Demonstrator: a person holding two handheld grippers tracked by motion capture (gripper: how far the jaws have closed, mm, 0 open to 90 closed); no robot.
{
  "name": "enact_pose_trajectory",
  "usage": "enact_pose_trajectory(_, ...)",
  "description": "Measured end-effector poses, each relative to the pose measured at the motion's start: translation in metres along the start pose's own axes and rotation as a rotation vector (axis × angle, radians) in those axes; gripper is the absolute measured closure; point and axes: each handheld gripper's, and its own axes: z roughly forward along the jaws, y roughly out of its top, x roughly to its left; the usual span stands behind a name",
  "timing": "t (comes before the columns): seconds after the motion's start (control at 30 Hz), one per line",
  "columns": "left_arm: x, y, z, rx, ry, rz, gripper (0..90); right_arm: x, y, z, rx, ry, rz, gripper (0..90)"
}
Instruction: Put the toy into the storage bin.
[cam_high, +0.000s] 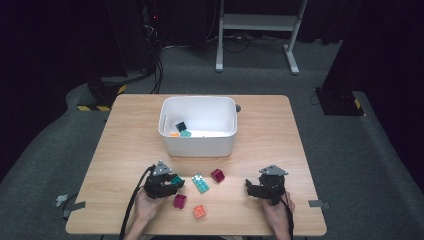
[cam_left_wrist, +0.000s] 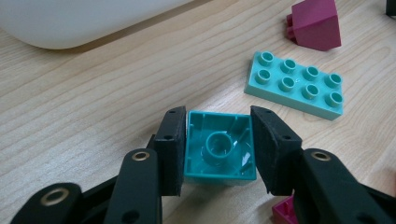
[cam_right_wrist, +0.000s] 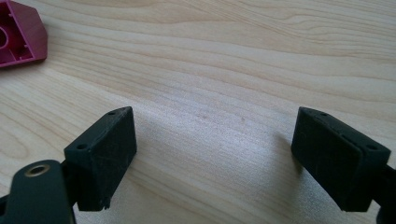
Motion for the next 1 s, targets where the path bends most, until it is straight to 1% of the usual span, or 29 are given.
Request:
enact_pose_trajectory(0.17,0.001,0.002,-0.004,-0.018,0.000,-0.007,58.0,0.000,0.000,0.000,0.000,0.000,0.000,13.7)
enact_pose_trajectory(0.33,0.002,0.005,-0.009,-0.026,0.002,-0.004,58.1,0.000,0.000,0.000,0.000,0.000,0.000,13.7)
enact_pose_trajectory(0.43,0.003,0.007,-0.012,-0.030,-0.002,-0.019,58.2,0.000,0.000,0.000,0.000,0.000,0.000,13.7)
enact_pose_trajectory(0.5,0.003,0.009,-0.014,-0.034,-0.003,-0.019,58.2,0.000,0.000,0.000,0.000,0.000,-0.001,13.7)
enact_pose_trajectory(0.67,0.004,0.015,-0.020,-0.042,-0.013,-0.024,58.2,0.000,0.000,0.000,0.000,0.000,-0.001,13.7)
enact_pose_trajectory(0.83,0.006,0.023,-0.025,-0.052,-0.019,-0.017,58.2,0.000,0.000,0.000,0.000,0.000,-0.001,13.7)
enact_pose_trajectory(0.9,0.007,0.026,-0.028,-0.060,-0.024,-0.021,58.3,0.000,0.000,0.000,0.000,0.000,-0.001,13.7)
enact_pose_trajectory(1.0,0.008,0.030,-0.032,-0.066,-0.017,-0.016,58.3,0.000,0.000,0.000,0.000,0.000,-0.001,13.7)
